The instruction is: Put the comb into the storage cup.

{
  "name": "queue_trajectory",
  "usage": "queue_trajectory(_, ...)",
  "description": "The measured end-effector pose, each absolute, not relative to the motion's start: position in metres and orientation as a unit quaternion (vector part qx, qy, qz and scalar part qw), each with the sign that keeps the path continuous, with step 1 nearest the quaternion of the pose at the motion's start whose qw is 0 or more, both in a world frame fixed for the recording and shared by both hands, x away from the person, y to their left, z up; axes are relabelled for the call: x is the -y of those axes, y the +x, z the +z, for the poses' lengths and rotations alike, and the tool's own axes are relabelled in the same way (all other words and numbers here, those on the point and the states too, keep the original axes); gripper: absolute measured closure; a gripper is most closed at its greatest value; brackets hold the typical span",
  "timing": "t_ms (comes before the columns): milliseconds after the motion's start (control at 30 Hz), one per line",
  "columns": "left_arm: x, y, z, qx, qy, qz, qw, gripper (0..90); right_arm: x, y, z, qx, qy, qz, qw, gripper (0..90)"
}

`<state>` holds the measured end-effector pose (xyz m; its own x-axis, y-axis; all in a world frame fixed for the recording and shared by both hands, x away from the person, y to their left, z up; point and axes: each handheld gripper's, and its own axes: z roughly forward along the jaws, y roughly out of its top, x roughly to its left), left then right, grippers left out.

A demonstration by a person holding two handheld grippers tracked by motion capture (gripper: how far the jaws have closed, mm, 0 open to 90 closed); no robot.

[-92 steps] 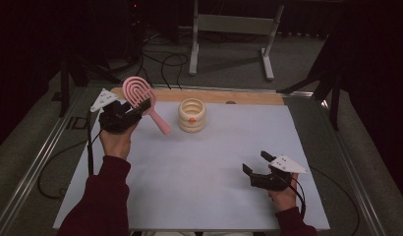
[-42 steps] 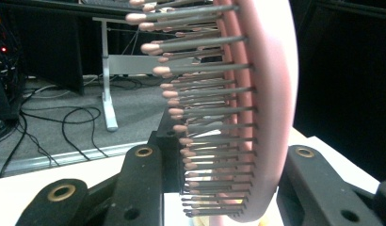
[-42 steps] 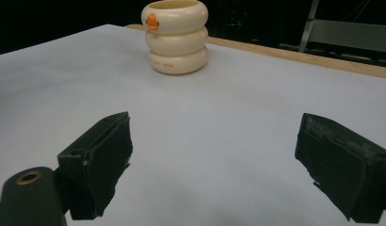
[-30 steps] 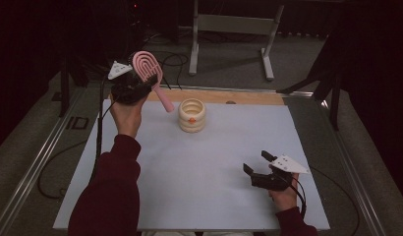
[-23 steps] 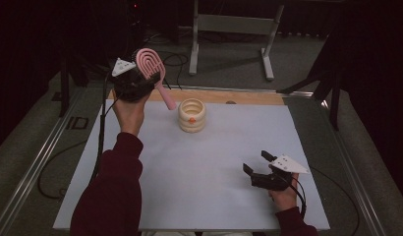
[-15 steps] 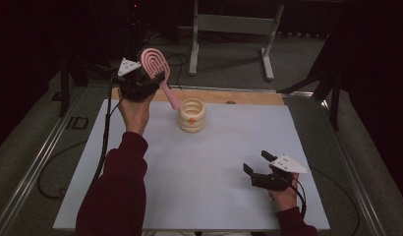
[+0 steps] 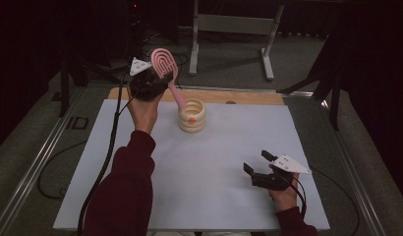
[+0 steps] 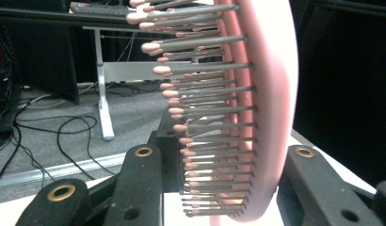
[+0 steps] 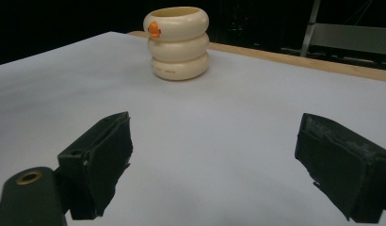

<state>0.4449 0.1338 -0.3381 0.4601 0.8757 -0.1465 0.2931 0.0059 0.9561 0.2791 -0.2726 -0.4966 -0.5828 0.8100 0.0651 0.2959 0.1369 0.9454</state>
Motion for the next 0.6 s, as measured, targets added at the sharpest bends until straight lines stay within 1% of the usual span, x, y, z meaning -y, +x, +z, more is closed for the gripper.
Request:
queue_trajectory(333, -0.127, 0.454, -0.346, -0.462, 0.634, 0.253, 0.566, 64.3, 0.275, 0.278, -0.496, -0.710, 0.388, 0.536, 0.241, 11.2)
queue_trajectory(600, -0.121, 0.459, -0.349, -0.463, 0.635, 0.254, 0.564, 64.3, 0.276, 0.278, -0.496, -0.707, 0.391, 0.537, 0.242, 11.2)
